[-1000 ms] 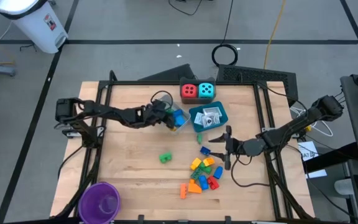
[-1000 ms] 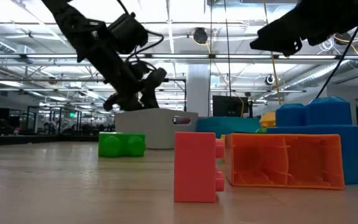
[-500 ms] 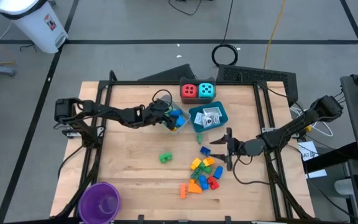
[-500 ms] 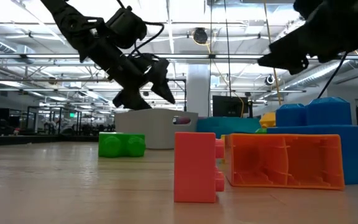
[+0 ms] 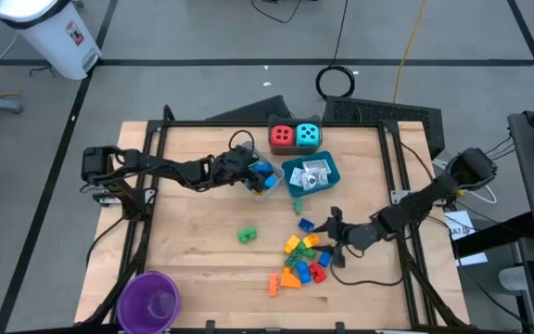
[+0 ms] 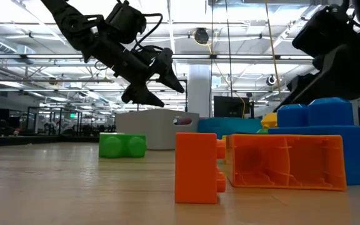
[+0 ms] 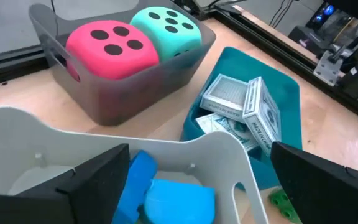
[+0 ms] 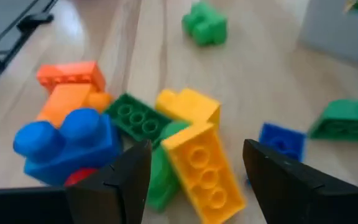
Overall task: Pick & Place Toys
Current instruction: Put the yellow game piece into the gray bin
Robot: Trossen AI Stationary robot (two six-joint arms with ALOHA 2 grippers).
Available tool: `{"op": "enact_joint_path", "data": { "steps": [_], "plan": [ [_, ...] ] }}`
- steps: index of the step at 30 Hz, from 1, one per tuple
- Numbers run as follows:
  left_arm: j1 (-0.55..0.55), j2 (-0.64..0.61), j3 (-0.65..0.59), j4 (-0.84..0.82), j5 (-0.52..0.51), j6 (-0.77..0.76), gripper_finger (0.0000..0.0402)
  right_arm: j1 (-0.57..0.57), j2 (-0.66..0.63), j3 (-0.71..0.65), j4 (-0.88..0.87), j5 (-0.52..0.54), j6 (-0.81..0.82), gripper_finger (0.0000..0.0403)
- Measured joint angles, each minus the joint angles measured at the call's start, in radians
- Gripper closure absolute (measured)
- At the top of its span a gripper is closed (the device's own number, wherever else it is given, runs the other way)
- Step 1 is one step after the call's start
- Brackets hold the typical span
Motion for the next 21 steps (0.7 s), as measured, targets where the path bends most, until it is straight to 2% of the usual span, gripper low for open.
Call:
{"op": "enact_joint_path", "data": {
  "steps": [5, 13, 16, 21],
  "plan": [
    [0.0, 0.0, 0.0, 0.0, 0.0, 0.019, 0.0007, -0.007, 0.068, 0.005, 0.09, -0.03, -0.017, 0.0172],
    [0.007, 0.0, 0.0, 0.018, 0.003, 0.025, 0.0007, -0.035, 0.194, 0.006, 0.191, -0.032, -0.029, 0.0137],
    [0.008, 0.0, 0.0, 0.028, 0.002, 0.025, 0.0007, -0.047, 0.19, 0.006, 0.187, -0.046, -0.03, 0.0148],
    [0.008, 0.0, 0.0, 0.029, 0.002, 0.045, 0.0007, -0.052, 0.182, 0.006, 0.171, -0.113, -0.059, 0.0197]
  ]
}}
